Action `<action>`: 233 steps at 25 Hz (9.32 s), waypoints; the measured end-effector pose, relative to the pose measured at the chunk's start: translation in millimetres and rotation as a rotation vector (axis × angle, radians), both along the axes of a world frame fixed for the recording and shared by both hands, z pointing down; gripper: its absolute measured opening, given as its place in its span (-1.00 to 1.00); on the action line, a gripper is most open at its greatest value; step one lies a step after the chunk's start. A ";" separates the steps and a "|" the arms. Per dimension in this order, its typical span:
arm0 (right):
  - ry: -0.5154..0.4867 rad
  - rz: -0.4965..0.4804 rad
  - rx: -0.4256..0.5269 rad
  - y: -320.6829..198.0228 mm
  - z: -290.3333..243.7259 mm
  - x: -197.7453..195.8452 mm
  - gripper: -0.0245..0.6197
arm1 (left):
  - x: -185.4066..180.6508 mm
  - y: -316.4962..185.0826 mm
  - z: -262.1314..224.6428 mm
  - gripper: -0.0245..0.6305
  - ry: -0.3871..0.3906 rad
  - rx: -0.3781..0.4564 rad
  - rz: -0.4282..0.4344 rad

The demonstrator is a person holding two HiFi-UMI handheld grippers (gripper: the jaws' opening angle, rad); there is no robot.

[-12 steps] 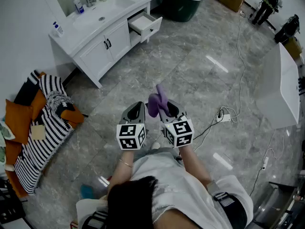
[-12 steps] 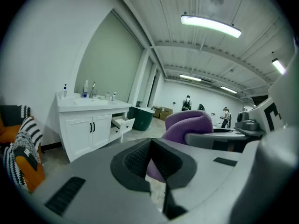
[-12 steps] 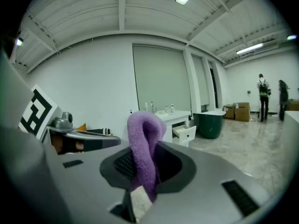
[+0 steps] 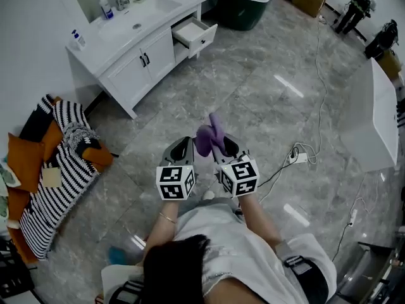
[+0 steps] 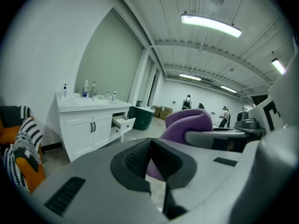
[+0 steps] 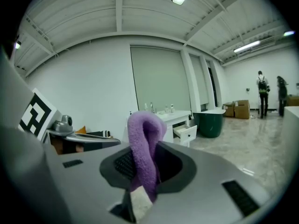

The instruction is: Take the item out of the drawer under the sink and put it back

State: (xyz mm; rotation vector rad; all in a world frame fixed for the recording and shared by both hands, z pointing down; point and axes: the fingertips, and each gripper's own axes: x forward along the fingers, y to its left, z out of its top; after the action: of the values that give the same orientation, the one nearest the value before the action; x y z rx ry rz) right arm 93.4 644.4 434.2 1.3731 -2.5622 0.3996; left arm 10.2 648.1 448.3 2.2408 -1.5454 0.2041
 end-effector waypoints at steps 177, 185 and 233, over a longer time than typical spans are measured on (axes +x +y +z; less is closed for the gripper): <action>0.036 0.107 -0.035 -626.3 17.8 -105.3 -0.65 | -101.8 -645.0 29.3 -0.92 -0.019 -0.066 0.063; 0.034 0.125 -0.029 -637.4 15.4 -107.6 -0.65 | -107.7 -657.1 27.6 -0.92 -0.008 -0.059 0.077; 0.001 0.031 -0.149 -849.5 60.8 -48.4 -0.65 | -57.5 -842.9 77.1 -0.92 -0.066 -0.164 -0.022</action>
State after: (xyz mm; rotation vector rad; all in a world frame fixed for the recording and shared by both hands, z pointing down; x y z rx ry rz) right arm 44.9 -205.1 495.1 1.3600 -2.4572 0.5817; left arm -47.3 -194.8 525.4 2.1085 -1.5268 0.3872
